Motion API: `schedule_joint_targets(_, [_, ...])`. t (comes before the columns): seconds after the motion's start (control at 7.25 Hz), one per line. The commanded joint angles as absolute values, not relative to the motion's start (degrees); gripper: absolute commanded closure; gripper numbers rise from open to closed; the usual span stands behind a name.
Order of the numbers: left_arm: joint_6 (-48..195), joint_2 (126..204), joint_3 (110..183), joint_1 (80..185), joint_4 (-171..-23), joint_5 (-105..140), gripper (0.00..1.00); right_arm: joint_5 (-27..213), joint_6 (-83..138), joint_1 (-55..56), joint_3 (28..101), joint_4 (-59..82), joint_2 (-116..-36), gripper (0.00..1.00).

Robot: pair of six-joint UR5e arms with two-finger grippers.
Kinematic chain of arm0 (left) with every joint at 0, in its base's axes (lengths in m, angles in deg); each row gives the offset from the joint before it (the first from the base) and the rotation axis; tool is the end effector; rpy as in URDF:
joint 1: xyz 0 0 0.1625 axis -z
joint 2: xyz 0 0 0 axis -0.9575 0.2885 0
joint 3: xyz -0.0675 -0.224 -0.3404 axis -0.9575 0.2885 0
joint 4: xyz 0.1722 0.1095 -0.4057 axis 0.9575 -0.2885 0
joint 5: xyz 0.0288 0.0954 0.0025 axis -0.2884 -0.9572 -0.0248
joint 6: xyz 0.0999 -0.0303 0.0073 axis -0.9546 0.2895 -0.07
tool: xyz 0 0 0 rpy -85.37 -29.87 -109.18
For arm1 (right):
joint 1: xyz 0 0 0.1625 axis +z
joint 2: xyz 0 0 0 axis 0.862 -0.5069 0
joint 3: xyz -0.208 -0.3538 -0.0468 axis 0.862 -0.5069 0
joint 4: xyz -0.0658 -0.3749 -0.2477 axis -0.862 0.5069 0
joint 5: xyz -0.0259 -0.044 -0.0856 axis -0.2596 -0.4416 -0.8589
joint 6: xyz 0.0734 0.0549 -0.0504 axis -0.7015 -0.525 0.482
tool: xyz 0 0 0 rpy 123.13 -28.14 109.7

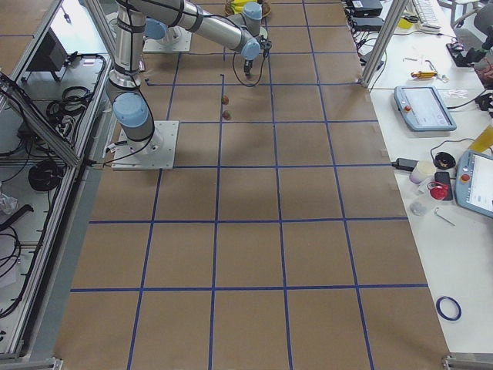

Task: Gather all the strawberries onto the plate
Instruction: 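Grasp the strawberry with the right gripper and set it nearer the plate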

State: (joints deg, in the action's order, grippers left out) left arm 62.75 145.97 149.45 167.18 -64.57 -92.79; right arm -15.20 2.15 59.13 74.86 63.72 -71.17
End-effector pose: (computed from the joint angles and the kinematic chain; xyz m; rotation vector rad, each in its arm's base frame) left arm -0.1723 -0.5278 0.4389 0.0044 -3.1183 0.0364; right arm 0.4208 -0.4740 0.1629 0.3506 3.0471 0.0526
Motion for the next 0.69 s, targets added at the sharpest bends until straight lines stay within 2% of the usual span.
schedule_joint_targets(0.0, [62.8, 145.9, 149.5, 167.2, -64.6, -92.8, 0.00, -20.4, 6.4, 56.1, 75.8, 61.1, -73.8, 0.00])
schedule_joint_targets(0.28, [62.8, 146.0, 149.6, 167.2, -64.7, -92.8, 0.00, -22.7, 22.1, 44.2, 82.2, 54.7, -81.9, 0.00])
schedule_joint_targets(0.55, [62.8, 146.0, 149.7, 167.2, -64.9, -92.8, 0.00, -26.2, 33.1, 39.3, 96.1, 55.2, -90.4, 0.00])
